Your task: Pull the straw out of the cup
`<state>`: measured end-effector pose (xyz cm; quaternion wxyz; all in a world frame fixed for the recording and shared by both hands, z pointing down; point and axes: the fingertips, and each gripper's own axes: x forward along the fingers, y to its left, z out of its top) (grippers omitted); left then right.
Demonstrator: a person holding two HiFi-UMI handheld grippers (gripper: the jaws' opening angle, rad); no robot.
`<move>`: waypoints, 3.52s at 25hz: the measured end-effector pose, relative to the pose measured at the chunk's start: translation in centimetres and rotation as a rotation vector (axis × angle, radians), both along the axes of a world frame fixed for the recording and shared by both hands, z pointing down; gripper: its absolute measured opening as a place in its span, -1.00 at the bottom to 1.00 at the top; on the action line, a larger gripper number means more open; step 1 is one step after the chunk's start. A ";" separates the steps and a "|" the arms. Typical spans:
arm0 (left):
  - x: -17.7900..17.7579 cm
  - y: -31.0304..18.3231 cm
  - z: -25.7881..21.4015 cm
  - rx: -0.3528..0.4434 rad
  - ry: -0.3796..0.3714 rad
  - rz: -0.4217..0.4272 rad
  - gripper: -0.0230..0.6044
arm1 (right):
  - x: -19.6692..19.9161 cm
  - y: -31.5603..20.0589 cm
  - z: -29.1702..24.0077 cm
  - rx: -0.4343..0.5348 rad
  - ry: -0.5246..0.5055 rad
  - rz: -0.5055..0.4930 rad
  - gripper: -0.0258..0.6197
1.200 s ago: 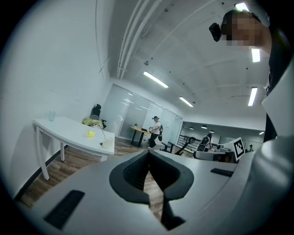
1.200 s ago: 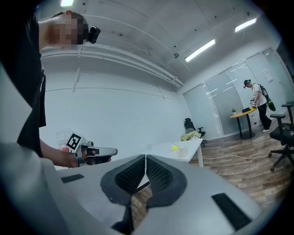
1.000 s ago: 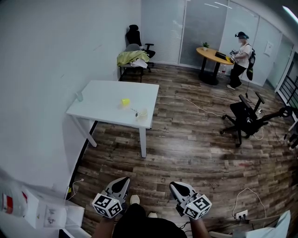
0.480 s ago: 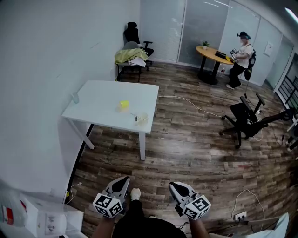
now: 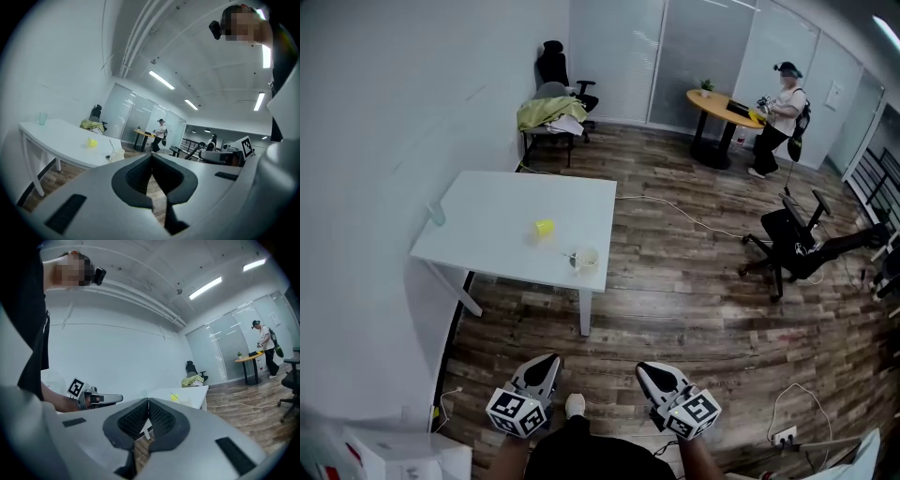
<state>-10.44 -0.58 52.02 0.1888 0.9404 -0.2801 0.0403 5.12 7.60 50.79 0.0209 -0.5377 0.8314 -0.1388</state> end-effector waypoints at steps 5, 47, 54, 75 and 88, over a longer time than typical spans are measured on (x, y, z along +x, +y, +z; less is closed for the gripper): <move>0.2 -4.5 -0.4 0.006 0.006 0.042 -0.88 | -0.5 -4.7 -0.8 0.006 0.005 0.021 -0.85; 6.7 -21.2 2.8 -0.017 -0.066 -0.005 -0.88 | 4.8 -25.2 1.8 -0.036 0.054 -0.081 -0.85; 8.9 -23.8 4.3 -0.035 -0.099 -0.084 -0.88 | 7.0 -29.1 2.5 -0.044 0.061 -0.169 -0.85; 10.5 -28.9 10.2 -0.172 -0.164 -0.297 -0.50 | 10.2 -32.6 5.1 -0.102 0.041 -0.332 -0.85; 10.2 -30.1 10.2 -0.206 -0.081 -0.345 -0.54 | 10.5 -33.5 6.1 -0.117 0.059 -0.367 -0.85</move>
